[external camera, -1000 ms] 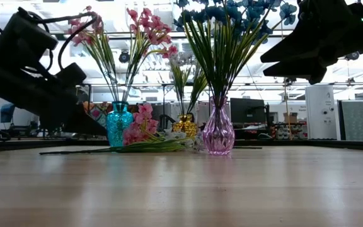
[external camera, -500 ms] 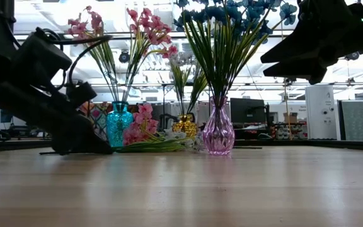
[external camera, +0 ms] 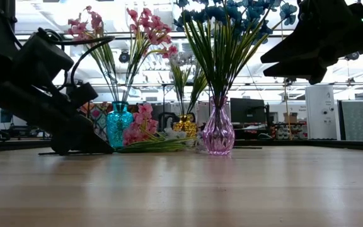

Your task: Sort flowers into vase by color

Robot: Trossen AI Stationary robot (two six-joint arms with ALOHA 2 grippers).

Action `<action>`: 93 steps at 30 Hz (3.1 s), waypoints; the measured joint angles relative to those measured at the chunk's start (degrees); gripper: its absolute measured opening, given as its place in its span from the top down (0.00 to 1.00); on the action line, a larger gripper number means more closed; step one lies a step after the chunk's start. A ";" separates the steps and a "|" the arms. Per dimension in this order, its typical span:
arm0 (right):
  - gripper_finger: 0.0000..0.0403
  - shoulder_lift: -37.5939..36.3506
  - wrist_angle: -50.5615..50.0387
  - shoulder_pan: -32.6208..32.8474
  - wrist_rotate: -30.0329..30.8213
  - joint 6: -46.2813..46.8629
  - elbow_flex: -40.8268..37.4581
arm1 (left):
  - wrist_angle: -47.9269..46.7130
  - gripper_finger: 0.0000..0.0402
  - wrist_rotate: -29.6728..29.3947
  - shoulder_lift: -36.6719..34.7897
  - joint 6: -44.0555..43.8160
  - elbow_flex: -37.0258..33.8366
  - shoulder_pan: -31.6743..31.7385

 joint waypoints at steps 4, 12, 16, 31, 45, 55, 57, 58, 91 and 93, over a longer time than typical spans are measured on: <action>0.40 0.00 -0.02 0.00 -0.02 0.00 0.00 | -0.08 0.97 -0.07 0.00 0.21 -0.04 0.05; 0.39 0.00 -0.02 0.00 -0.13 0.42 0.00 | -1.39 1.00 2.56 -2.48 1.06 -0.22 0.06; 0.39 0.00 -0.01 0.00 -0.17 0.44 0.00 | -5.83 1.00 4.36 -6.31 1.05 -0.30 0.06; 0.39 -0.02 0.00 0.02 -0.23 0.86 0.00 | -27.01 1.00 8.90 -28.79 0.17 -0.26 -0.06; 0.40 -0.07 0.02 0.02 -0.39 0.91 0.00 | -55.07 1.00 10.20 -38.12 0.64 10.56 -0.12; 0.38 -0.07 0.00 0.02 -0.39 0.92 0.00 | -71.71 1.00 9.63 -38.39 4.60 21.52 -0.17; 0.38 -0.09 0.00 0.02 -0.41 0.92 0.00 | -72.07 1.00 9.59 -38.74 6.55 22.95 -0.17; 0.39 -0.09 0.00 0.02 -0.42 0.92 0.00 | -72.69 1.00 9.55 -38.93 7.25 23.56 -0.17; 0.39 -0.09 0.00 0.02 -0.39 0.92 0.00 | -79.83 1.00 5.06 -53.94 11.52 32.26 -0.12; 0.39 -0.09 0.01 0.01 -0.39 0.91 0.00 | -80.21 1.00 5.07 -54.26 11.31 32.89 -0.12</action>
